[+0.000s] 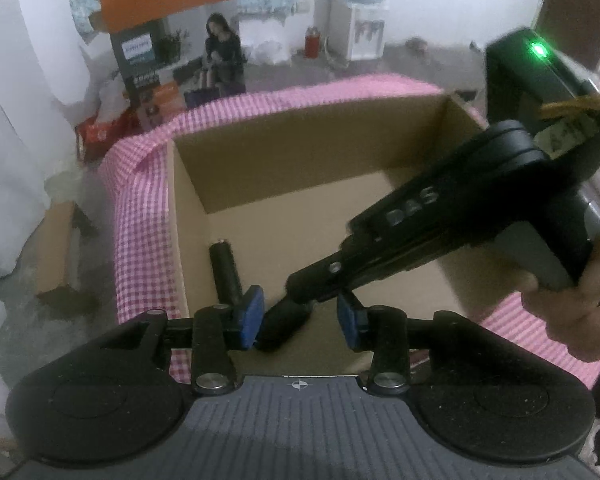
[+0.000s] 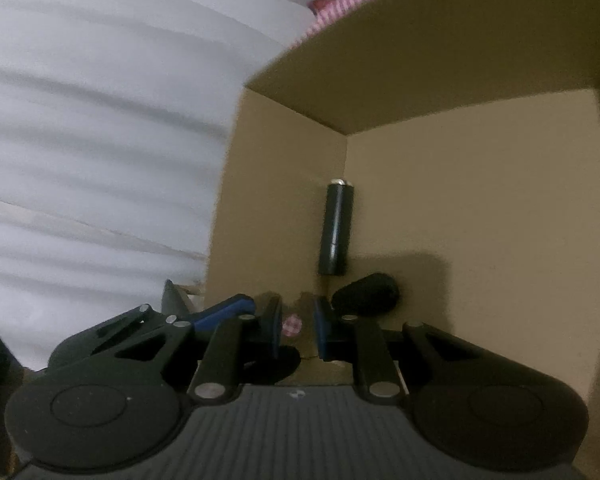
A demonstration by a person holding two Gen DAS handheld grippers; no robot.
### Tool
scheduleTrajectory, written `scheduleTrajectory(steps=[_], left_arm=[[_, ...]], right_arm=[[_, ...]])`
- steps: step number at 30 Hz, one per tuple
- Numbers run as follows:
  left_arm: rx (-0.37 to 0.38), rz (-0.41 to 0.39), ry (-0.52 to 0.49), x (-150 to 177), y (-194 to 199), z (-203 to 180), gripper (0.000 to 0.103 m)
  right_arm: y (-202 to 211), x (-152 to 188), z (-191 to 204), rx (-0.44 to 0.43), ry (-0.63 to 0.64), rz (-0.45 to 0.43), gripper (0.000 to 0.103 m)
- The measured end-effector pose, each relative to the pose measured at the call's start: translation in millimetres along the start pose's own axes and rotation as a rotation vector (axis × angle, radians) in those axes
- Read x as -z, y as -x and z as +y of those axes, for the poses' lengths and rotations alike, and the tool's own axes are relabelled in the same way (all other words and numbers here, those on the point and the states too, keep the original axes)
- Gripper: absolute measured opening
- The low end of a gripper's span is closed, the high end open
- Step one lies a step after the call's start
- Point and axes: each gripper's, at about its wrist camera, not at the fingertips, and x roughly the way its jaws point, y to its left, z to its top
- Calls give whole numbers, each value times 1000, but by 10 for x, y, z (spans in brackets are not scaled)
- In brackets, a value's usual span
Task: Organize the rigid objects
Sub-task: 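Carry the black oval case into the box and release it, then grasp the green cartoon battery with the right gripper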
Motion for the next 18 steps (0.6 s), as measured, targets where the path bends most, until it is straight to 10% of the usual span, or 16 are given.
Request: scheduleTrajectory(steps=[10, 18], left_arm=[[99, -141, -21, 228, 587, -378, 45], [278, -60, -87, 625, 318, -1032, 49]], right_arm=[[1028, 731, 265, -7, 86, -189, 20], [1729, 1663, 90, 109, 74, -327, 50]])
